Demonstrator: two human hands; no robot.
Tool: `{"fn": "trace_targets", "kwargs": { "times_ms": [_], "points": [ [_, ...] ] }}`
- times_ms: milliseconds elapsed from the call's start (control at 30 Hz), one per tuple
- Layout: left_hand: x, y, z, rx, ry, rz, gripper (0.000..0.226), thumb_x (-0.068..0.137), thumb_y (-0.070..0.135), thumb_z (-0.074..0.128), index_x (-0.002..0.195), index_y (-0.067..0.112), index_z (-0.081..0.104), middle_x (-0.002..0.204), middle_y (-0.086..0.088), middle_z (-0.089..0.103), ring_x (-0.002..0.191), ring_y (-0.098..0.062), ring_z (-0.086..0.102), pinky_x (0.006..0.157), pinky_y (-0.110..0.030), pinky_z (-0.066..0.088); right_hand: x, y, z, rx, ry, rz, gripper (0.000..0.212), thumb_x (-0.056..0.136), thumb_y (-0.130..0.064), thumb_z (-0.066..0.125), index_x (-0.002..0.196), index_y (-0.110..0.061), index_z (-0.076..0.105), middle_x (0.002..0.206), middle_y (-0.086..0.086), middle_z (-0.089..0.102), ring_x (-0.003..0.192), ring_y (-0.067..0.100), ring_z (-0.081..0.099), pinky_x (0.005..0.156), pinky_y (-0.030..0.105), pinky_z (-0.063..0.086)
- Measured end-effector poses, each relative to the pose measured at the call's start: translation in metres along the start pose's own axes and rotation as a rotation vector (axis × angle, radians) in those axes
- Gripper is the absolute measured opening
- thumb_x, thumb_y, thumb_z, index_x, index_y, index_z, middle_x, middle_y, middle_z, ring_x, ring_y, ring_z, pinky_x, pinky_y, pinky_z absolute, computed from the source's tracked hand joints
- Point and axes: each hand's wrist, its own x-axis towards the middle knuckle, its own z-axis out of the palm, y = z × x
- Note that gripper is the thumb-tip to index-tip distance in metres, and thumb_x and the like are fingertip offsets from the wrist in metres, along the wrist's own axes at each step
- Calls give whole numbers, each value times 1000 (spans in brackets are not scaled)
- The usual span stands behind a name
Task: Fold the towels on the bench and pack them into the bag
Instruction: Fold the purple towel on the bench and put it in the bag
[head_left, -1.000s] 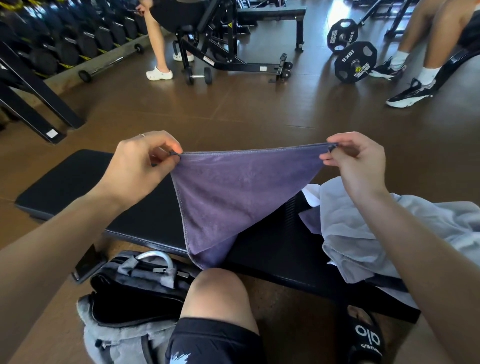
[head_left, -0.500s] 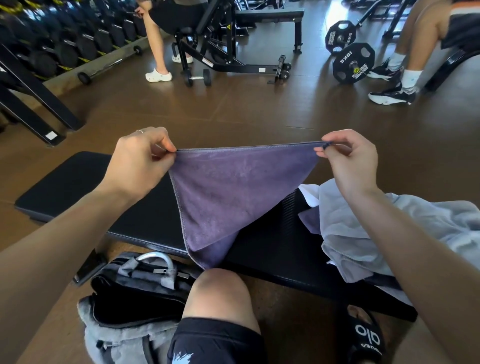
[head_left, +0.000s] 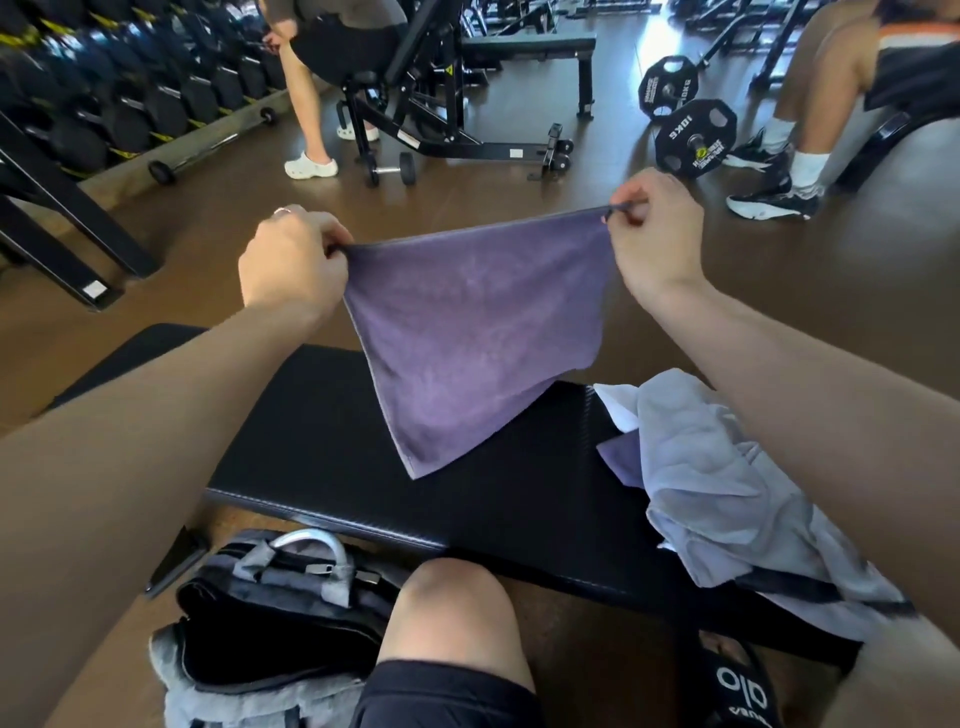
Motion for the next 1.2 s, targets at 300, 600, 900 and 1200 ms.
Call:
{"fn": "trace_targets", "kwargs": {
  "times_ms": [300,600,900,1200],
  "points": [
    [42,16,-19,-199,177,108,22,88,10,59,105,17,72,110,-9,70,103,-24,64,91,-32,49,20,-33,-39,73,211,-15,21,77,-7,57,89,-23,62,94,2,69,84,16,65,81,27,54],
    [-112,-82,33,-22,-426,197,20,79,6,74,85,25,69,94,7,61,88,-22,62,80,-37,50,-202,26,-15,-157,-237,361,15,81,-3,64,84,-18,67,77,-4,65,74,16,58,64,20,38],
    [-173,-129,32,49,-526,343,18,69,8,67,64,24,62,73,14,53,61,-14,51,62,-22,35,-301,3,-22,-217,-393,187,25,76,-1,72,76,-19,55,75,-10,52,62,6,52,57,17,43],
    [-184,-139,35,125,-497,443,8,67,12,62,69,19,61,72,8,52,59,-20,51,63,-26,34,-313,-12,-22,-367,-477,201,27,77,-14,71,77,-26,47,75,-8,47,60,5,45,53,13,26]
  ]
}}
